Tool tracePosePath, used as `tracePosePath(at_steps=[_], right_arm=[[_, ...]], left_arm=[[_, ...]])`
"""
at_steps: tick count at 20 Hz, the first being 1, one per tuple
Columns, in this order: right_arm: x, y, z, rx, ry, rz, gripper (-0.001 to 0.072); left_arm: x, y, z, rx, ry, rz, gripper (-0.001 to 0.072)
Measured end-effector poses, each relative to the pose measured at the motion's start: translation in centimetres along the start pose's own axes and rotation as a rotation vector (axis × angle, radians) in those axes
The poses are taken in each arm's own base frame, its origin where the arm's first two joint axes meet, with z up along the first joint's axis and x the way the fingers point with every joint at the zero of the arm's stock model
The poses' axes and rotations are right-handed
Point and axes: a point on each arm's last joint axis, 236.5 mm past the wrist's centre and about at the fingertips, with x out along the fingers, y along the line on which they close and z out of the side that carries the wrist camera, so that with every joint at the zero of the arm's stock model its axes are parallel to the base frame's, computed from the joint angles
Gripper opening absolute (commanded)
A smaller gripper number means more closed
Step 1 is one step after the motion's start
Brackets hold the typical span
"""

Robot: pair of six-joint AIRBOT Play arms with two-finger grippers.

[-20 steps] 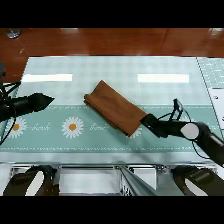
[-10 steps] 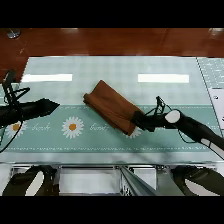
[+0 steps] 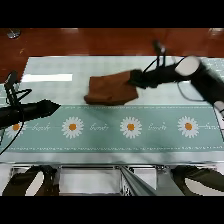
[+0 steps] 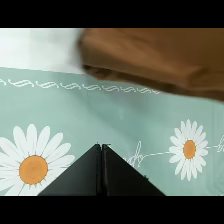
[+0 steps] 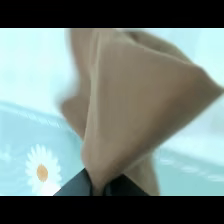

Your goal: Fold the shirts.

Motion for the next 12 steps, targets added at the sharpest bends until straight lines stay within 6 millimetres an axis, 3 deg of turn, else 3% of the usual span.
tracePosePath(at_steps=[3, 6, 9, 12], right_arm=[[-6.2, -1.0, 3.8, -0.016, -0.04, -0.065, 0.0023], [-12.7, -4.6, 5.6, 0.034, -0.073, -0.175, 0.0023], [-19.7, -9.4, 5.5, 0.146, -0.119, -0.288, 0.0023], [-25.8, -14.2, 3.1, 0.294, -0.137, -0.405, 0.0023]], left_arm=[[0.0, 0.0, 0.0, 0.0, 0.0, 0.0, 0.0028], [0.0, 0.0, 0.0, 0.0, 0.0, 0.0, 0.0028], [0.0, 0.0, 0.0, 0.0, 0.0, 0.0, 0.0029], [0.0, 0.0, 0.0, 0.0, 0.0, 0.0, 0.0029]])
